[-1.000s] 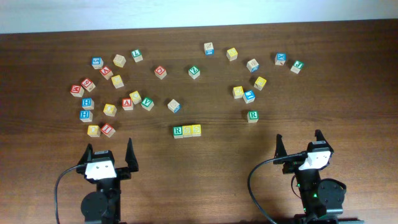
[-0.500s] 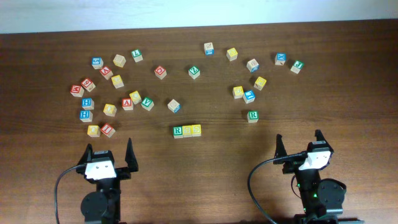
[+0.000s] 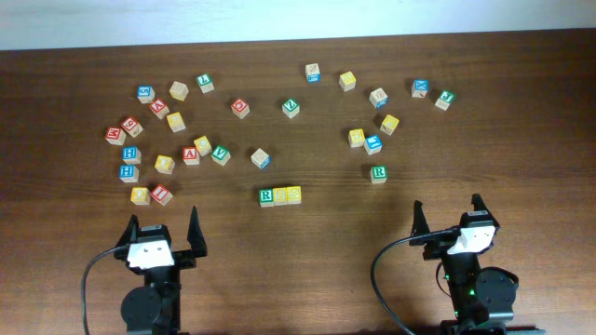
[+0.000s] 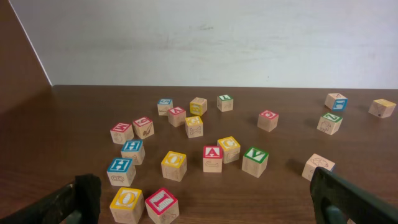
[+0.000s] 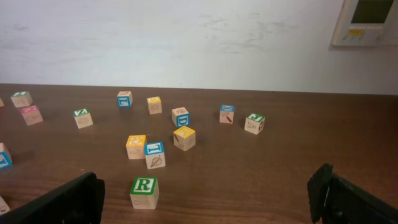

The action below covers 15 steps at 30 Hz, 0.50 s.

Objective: Spell out RSS

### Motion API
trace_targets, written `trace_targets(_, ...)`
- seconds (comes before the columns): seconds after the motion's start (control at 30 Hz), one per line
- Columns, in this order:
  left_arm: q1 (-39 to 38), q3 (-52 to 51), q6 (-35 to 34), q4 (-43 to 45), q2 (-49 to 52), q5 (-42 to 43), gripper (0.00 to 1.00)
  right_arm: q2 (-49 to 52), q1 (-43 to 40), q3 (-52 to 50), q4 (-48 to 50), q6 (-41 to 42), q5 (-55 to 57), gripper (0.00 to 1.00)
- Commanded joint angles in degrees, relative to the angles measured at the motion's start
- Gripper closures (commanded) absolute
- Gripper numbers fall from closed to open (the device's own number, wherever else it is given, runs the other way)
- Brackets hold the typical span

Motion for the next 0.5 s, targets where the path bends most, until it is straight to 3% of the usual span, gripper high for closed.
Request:
trace_targets(0.0, 0.3, -0.2, 0.5, -0.1, -0.3, -0.3, 0.01, -0.5, 0.3, -0.3, -0.4, 0.6, 1.3, 0.02)
trace_targets(0.47, 0.3, -0.2, 0.5, -0.1, -0.3, -0.3, 0.01, -0.5, 1.1, -0.3, -0.8, 0.2, 4.4, 0.02)
